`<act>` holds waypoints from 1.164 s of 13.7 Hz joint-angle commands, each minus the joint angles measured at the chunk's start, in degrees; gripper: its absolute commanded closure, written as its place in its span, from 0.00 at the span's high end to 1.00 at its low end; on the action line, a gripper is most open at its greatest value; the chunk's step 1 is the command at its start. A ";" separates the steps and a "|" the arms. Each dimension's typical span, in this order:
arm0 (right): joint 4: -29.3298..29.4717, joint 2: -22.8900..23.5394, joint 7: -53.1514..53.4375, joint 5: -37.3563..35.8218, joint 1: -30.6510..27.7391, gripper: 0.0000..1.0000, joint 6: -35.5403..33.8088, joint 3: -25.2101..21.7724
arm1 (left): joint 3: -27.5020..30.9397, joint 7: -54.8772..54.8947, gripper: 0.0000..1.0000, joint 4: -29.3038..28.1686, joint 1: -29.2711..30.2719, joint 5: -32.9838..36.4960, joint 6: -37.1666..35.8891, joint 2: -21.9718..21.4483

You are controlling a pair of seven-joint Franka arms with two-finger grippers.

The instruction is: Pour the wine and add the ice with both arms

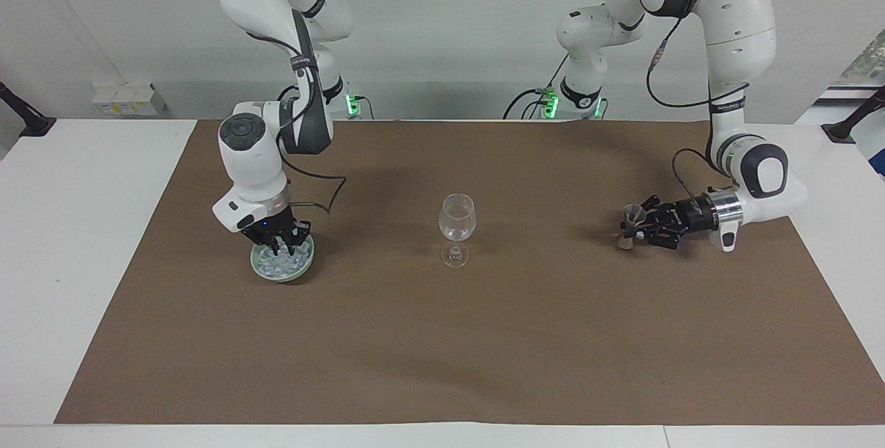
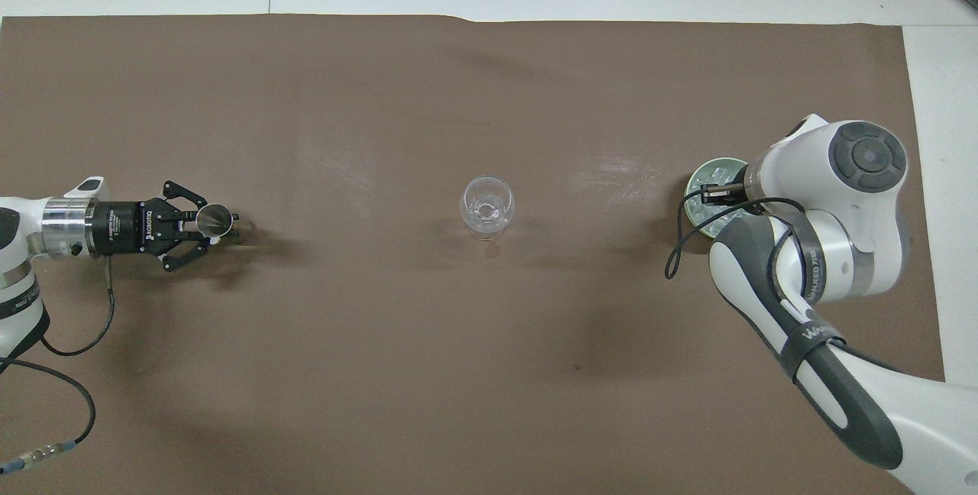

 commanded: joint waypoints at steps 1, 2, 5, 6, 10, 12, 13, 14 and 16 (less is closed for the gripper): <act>-0.02 -0.98 -0.50 -1.14 -0.23 0.00 0.91 0.04 | 0.17 1.50 0.00 -1.09 0.19 0.14 0.05 -0.28; 0.16 -1.68 -0.41 -1.14 -0.32 0.00 0.64 0.04 | 0.17 2.02 0.00 -1.09 0.19 0.14 0.05 -0.28; 1.12 -3.97 -0.58 -1.14 -0.32 0.00 -0.76 0.04 | 0.17 3.17 0.00 -1.61 0.10 0.14 0.40 -0.28; 1.21 -4.85 -0.84 -1.14 -0.50 0.00 -1.37 0.04 | 0.17 3.26 0.00 -1.53 0.10 0.14 0.49 -0.28; 4.46 -8.36 -0.76 0.00 -0.59 0.00 -9.01 0.22 | 0.17 4.04 0.00 -1.53 0.10 0.40 0.84 -0.28; 5.86 -10.12 -0.67 0.26 -0.59 0.00 -12.61 0.22 | 0.17 4.83 0.00 -1.61 0.10 0.49 0.84 -0.19; 6.31 -11.17 -0.67 1.74 -0.59 0.00 -14.02 0.22 | 0.17 5.62 0.00 -1.70 0.19 0.49 0.84 -0.02; 6.83 -12.23 -0.67 3.59 -0.59 0.00 -15.17 0.22 | 0.17 6.15 0.00 -1.70 0.19 0.49 0.75 0.60; 9.11 -13.55 -0.24 4.39 -0.59 0.00 -18.67 0.22 | 0.17 6.69 0.00 -1.70 0.36 0.40 0.40 0.95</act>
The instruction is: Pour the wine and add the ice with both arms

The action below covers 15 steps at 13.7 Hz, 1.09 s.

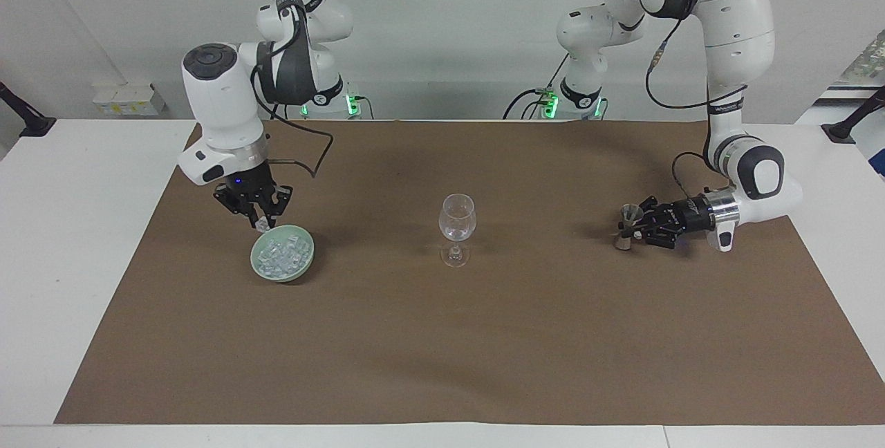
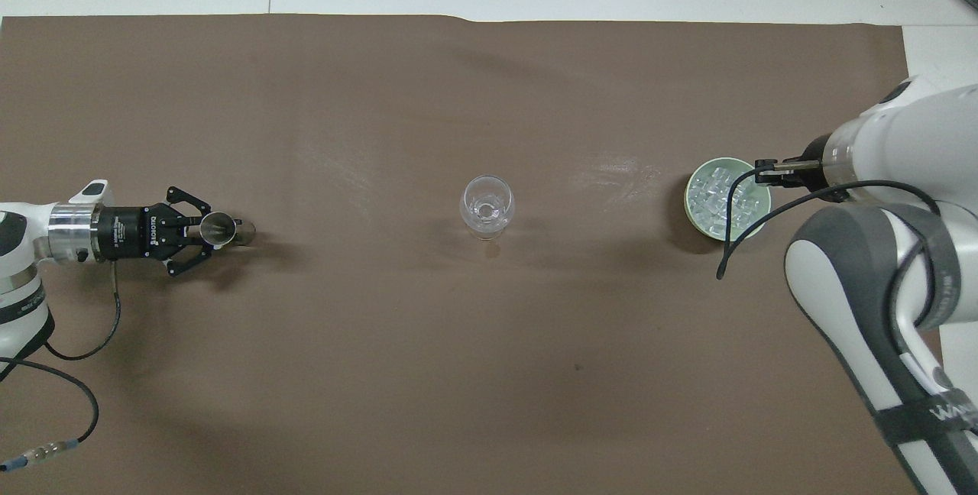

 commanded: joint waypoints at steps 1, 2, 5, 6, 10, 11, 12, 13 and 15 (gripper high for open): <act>3.28 -1.81 0.46 2.43 -0.57 0.00 -5.38 0.34 | 0.11 1.57 0.00 -0.71 0.36 0.36 -0.05 0.24; 5.21 -1.99 0.64 3.49 -0.57 0.00 -7.83 0.34 | 0.11 1.57 0.00 -0.71 0.45 0.27 -0.05 0.24; 9.88 -1.81 3.62 5.34 -0.31 0.00 -12.69 0.87 | 0.11 1.57 0.77 -0.62 0.45 0.27 -0.14 0.24; 10.76 -1.64 5.20 5.34 -0.13 0.00 -13.13 0.96 | 0.11 1.57 1.00 -0.62 0.45 0.27 -0.14 0.33; 16.82 1.00 9.69 5.61 -0.04 0.00 -16.99 4.99 | 0.28 1.57 1.00 -0.53 0.45 0.36 -0.31 0.24; 17.62 1.35 11.79 5.52 -0.04 0.00 -17.87 6.65 | 0.28 1.57 1.00 -0.36 0.54 0.44 -0.40 0.24; 18.49 1.79 14.77 5.17 -0.04 0.00 -18.40 8.41 | 0.37 1.66 1.00 -0.36 0.62 0.62 -0.75 0.33; 20.42 2.92 16.71 5.08 -0.04 0.00 -20.06 9.73 | 1.07 1.75 1.00 -0.18 0.62 0.97 -1.19 0.33; 23.15 5.12 22.15 4.82 -0.04 0.00 -21.48 13.33 | 1.60 1.75 1.00 0.17 0.62 1.93 -1.98 0.24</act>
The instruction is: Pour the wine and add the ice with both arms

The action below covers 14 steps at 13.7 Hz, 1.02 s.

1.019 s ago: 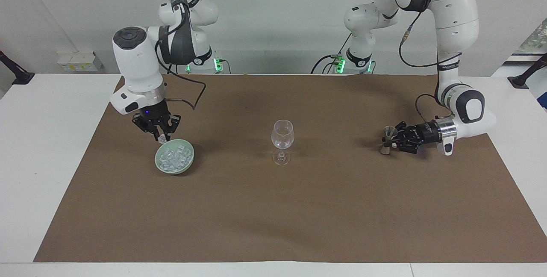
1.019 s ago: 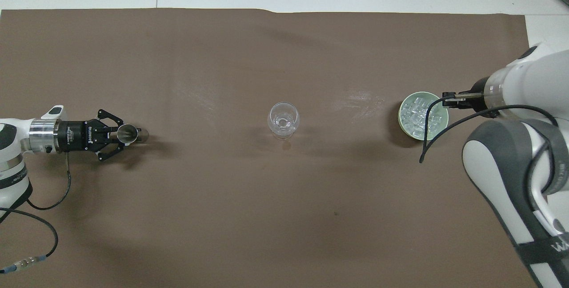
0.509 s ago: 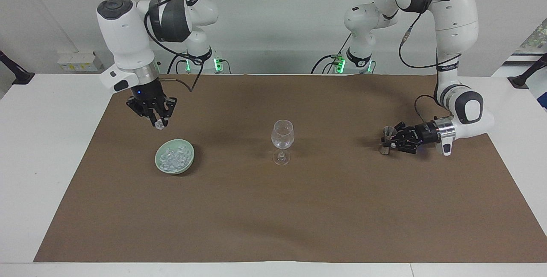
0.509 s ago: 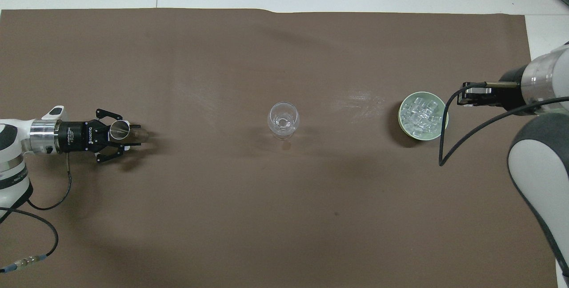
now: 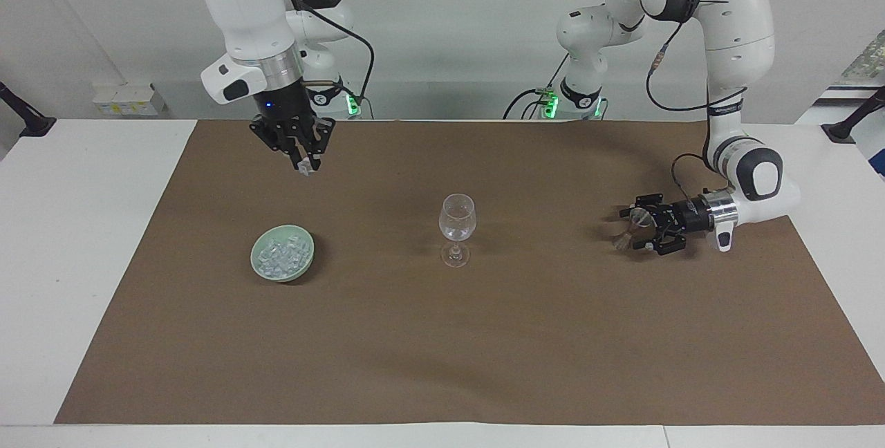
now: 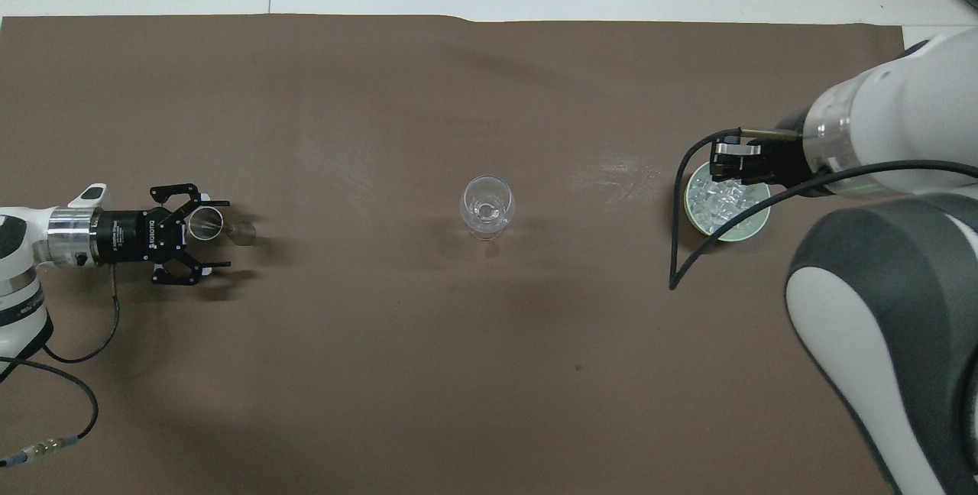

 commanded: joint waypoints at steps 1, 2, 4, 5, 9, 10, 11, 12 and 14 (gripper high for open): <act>6.55 4.60 7.62 0.12 -0.44 0.00 -2.49 4.49 | 1.73 0.96 1.00 0.80 0.28 2.92 -1.87 -0.14; 6.91 5.22 10.35 -0.06 -0.44 0.00 -2.31 6.16 | 1.91 0.96 1.00 1.07 0.28 3.11 -2.13 -0.48; 8.05 6.89 14.32 -0.23 -0.36 0.00 -1.52 8.80 | 2.09 0.79 1.00 2.20 0.28 4.86 -2.66 -1.27; 10.32 8.72 15.81 -0.23 0.60 0.00 -1.61 9.51 | 2.18 0.61 1.00 2.73 0.28 5.74 -3.01 -1.71; 17.18 15.41 23.55 -2.60 7.45 0.00 -1.52 9.51 | 3.06 -0.27 1.00 4.93 -0.60 9.96 -2.31 -5.93; 18.07 16.47 24.00 -2.87 8.34 0.00 -1.61 9.51 | 2.97 -0.44 1.00 5.72 -0.68 12.06 -2.05 -7.16; 18.08 17.00 24.26 -2.96 9.39 0.00 -1.43 9.51 | 2.88 -0.71 1.00 6.86 -1.29 14.17 -1.44 -8.56; 18.25 17.79 24.96 -2.96 10.10 0.00 -1.17 9.43 | 2.71 -0.97 1.00 7.83 -1.56 15.58 -0.99 -9.36; 18.25 17.88 25.15 -2.96 10.28 0.00 -1.17 9.51 | 2.27 -1.59 1.00 10.55 -1.56 18.56 -0.99 -10.15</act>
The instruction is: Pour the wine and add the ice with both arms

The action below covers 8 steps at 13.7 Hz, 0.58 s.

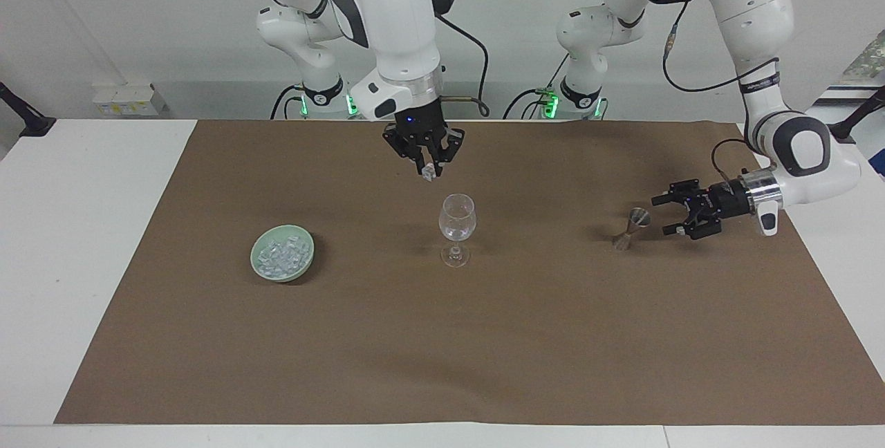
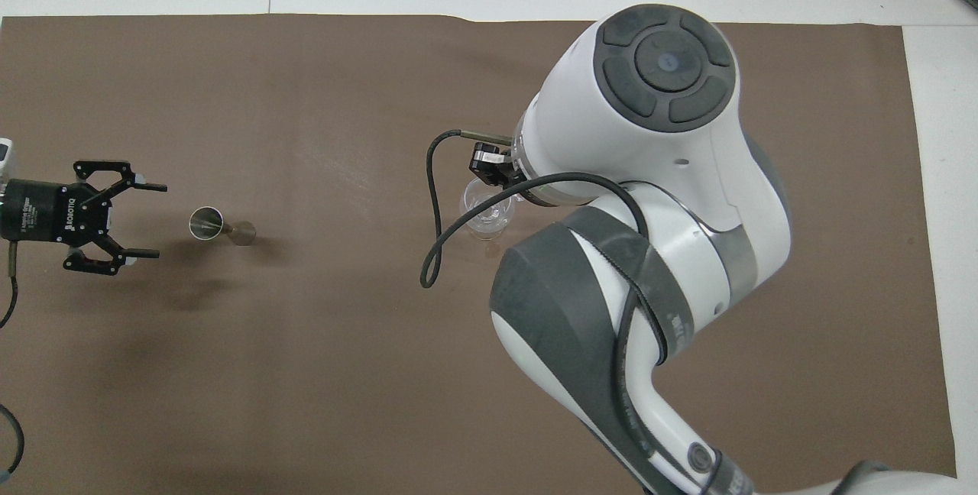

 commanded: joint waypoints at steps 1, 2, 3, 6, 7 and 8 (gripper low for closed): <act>2.43 1.67 1.43 -1.04 0.51 0.00 -0.55 0.36 | -0.38 -1.38 1.00 2.96 -0.79 5.31 0.67 -1.75; 2.43 2.19 1.43 -1.56 0.95 0.00 -0.46 0.36 | -0.73 -1.21 1.00 4.54 -0.79 7.24 0.58 -2.02; 2.43 2.89 1.51 -2.52 1.48 0.00 0.15 0.36 | -0.91 -1.38 1.00 6.38 -0.79 8.66 0.06 -2.37; 2.26 4.04 1.95 -3.50 2.54 0.00 1.38 0.28 | -2.05 -1.30 1.00 9.55 -0.71 12.70 -0.38 -3.87; 2.25 4.04 1.96 -3.41 2.54 0.00 1.56 0.28 | -2.66 -1.30 1.00 10.26 -0.71 13.41 -0.39 -4.39; 2.34 4.22 1.96 -3.41 2.54 0.00 2.08 0.28 | -3.45 -1.04 1.00 10.61 -0.71 14.63 -0.21 -5.09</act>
